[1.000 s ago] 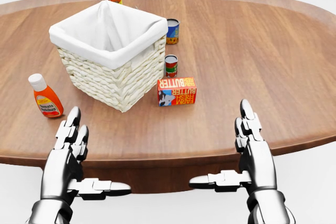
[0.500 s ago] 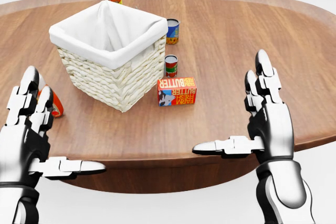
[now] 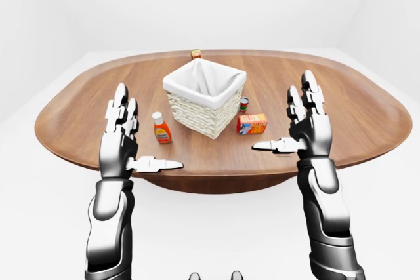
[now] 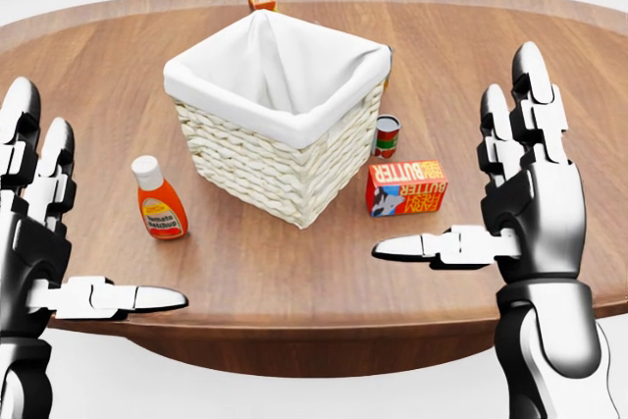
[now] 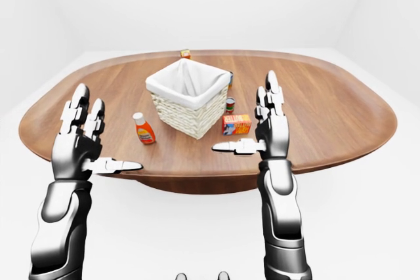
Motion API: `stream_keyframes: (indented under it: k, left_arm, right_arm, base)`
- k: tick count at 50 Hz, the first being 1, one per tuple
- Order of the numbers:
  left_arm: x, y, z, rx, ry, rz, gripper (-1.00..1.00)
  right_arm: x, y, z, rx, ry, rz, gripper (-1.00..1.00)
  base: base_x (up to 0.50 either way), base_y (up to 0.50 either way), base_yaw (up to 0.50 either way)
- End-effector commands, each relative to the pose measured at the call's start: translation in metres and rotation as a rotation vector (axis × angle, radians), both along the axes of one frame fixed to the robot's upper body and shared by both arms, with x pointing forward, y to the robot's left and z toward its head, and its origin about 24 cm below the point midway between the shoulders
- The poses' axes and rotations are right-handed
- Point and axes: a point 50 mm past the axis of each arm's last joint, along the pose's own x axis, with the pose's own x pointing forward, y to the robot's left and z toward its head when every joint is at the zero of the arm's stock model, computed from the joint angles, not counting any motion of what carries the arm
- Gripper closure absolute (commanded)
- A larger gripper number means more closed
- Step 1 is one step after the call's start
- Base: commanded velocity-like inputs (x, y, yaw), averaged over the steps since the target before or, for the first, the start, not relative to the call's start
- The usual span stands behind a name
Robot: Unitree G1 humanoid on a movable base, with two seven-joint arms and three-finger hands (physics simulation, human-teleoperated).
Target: Pick up the butter and put it in the basket.
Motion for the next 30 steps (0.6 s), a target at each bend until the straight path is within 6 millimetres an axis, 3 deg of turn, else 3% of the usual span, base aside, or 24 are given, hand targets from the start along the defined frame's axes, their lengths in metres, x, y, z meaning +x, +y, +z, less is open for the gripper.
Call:
stream_keyframes:
  k: [1,30]
  left_arm:
    - [-0.0008,-0.0009,0.0069,0.006,-0.03,-0.007,-1.0]
    - [-0.0018,-0.0016,0.0087,0.004,-0.039,-0.008,-1.0]
  right_arm:
    - [0.0,-0.0026,0.0042,0.018,-0.017,0.001,-1.0]
    - [0.0,-0.0032,0.0027,0.008,-0.011,0.0,-1.0]
  base:
    - [0.4,0.22,0.0]
    - [0.41,0.1,0.0]
